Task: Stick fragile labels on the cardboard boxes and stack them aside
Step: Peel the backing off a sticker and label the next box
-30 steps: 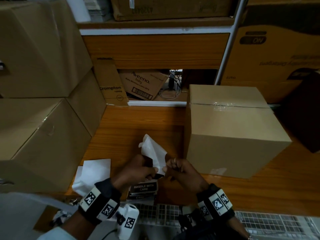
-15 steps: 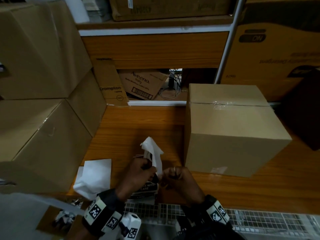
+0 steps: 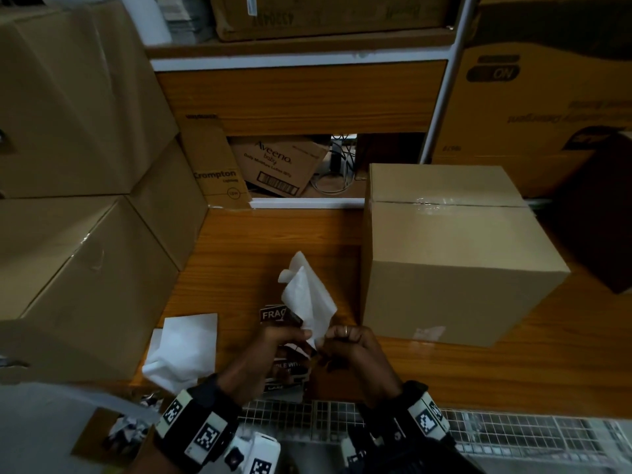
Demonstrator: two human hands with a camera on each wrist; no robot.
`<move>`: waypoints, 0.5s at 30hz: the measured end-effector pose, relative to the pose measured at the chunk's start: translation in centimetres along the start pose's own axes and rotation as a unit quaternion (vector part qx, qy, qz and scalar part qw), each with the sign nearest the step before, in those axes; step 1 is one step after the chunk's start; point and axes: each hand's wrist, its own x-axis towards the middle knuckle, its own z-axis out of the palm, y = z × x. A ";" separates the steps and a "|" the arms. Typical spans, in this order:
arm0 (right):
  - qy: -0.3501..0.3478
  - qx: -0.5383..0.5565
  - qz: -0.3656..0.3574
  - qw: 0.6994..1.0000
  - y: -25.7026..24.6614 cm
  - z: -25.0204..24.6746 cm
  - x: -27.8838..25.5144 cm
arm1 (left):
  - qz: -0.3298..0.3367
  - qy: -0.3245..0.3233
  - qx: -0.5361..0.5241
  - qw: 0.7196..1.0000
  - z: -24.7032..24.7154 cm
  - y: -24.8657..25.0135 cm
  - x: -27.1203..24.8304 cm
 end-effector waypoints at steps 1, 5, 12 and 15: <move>0.011 -0.007 -0.004 1.000 0.3 -0.2 0.0 | 0.006 -0.013 0.002 1.000 -0.1 0.1 0.0; 0.019 0.011 -0.008 1.000 0.9 -0.9 -0.1 | 0.041 -0.026 0.057 0.997 0.1 0.4 0.0; 0.002 -0.012 -0.024 1.000 0.1 -0.8 -0.2 | 0.104 0.082 0.118 0.984 0.6 -1.1 1.0; -0.012 -0.019 -0.013 1.000 0.1 -1.0 -0.3 | 0.114 0.060 0.155 0.980 0.3 -1.5 1.2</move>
